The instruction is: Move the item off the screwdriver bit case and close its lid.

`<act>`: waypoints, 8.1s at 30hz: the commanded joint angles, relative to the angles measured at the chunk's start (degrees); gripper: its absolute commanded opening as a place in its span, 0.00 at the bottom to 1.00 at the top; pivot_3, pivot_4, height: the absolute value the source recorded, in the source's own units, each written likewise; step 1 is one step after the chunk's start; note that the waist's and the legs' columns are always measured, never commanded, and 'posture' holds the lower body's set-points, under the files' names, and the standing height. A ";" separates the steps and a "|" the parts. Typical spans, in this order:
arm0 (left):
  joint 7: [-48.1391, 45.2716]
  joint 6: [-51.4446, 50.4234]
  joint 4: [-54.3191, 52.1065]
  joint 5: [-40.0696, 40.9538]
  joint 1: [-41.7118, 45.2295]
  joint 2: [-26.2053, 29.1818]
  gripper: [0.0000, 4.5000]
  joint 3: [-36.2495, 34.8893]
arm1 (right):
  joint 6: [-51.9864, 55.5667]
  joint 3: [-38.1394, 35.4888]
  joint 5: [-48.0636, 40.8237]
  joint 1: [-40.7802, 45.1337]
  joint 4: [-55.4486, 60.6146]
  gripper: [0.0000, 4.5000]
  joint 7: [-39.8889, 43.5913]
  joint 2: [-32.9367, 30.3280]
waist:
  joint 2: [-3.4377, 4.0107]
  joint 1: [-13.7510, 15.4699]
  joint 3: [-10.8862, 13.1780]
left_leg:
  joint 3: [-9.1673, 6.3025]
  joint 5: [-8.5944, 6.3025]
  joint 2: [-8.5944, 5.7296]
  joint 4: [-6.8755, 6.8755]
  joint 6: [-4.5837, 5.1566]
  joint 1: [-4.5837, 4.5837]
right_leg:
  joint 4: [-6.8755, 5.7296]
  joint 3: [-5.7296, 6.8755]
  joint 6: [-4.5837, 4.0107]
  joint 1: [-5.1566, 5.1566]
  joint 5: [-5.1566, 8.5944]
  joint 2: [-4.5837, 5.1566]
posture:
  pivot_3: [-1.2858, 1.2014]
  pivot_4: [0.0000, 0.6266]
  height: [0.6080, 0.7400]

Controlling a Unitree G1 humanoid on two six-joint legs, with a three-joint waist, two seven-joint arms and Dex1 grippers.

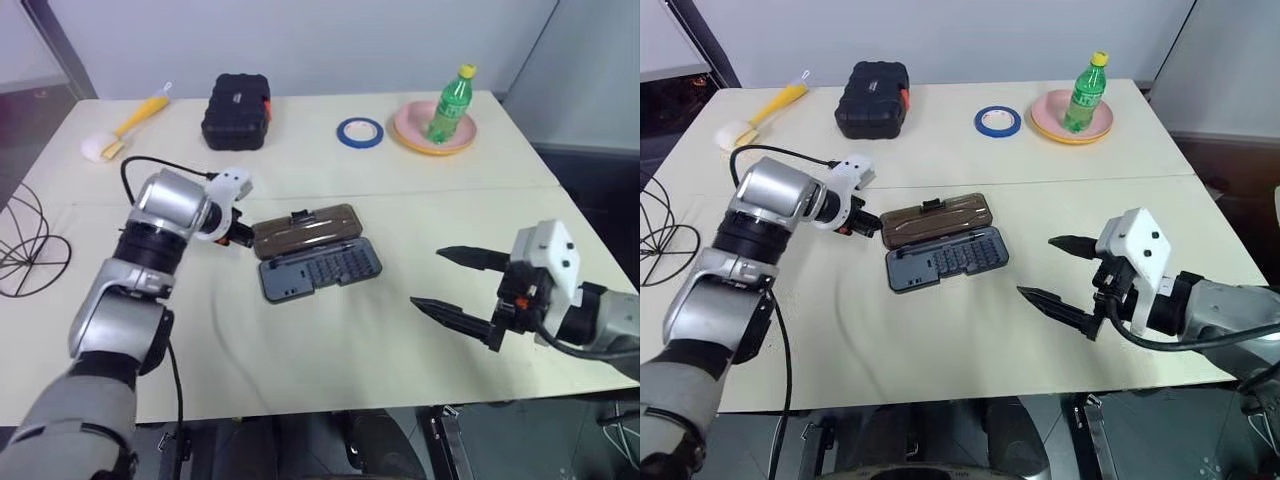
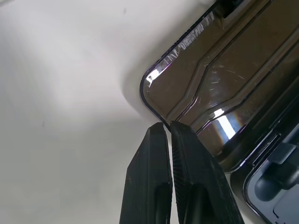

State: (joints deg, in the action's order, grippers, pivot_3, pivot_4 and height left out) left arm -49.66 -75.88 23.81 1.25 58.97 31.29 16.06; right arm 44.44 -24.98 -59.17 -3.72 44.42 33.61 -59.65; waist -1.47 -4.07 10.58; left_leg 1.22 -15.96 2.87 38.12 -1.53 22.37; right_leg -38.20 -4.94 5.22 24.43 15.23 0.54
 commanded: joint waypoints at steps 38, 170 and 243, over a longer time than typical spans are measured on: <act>-25.91 37.52 24.41 6.65 11.93 6.44 0.67 -3.04 | -1.12 2.36 4.07 1.08 1.30 1.00 2.91 3.77 | -0.46 2.14 -0.60 | -0.08 -0.03 -0.09 0.09 0.04 0.15 | 0.12 0.14 -0.05 -0.04 0.15 0.07 | 0.52 0.24 0.98; -20.88 43.64 -28.75 18.62 -48.28 14.33 0.00 -4.63 | -29.31 44.07 65.19 38.54 -39.45 0.05 15.56 26.39 | 0.44 1.49 -0.93 | 0.00 -0.07 0.02 0.00 0.12 -1.05 | 0.06 0.12 -0.56 -1.02 0.33 0.08 | 0.52 0.24 0.98; -28.37 53.15 -10.11 15.20 -24.16 10.87 0.00 -4.30 | 9.13 33.85 19.39 10.01 10.89 0.01 8.40 11.81 | -0.45 2.04 -0.30 | -0.09 -0.10 -0.02 0.07 0.15 0.20 | 0.24 0.23 -0.49 0.00 0.37 0.12 | 0.52 0.24 0.98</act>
State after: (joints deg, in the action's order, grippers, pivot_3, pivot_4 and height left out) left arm -77.92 -24.49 12.28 17.81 33.40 42.77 10.71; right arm 56.08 3.88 -43.83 5.58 53.51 43.07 -48.22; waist -1.92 -2.02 10.28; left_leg 1.13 -16.06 2.84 38.18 -1.37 22.60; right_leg -37.95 -4.72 4.77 24.46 15.62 0.66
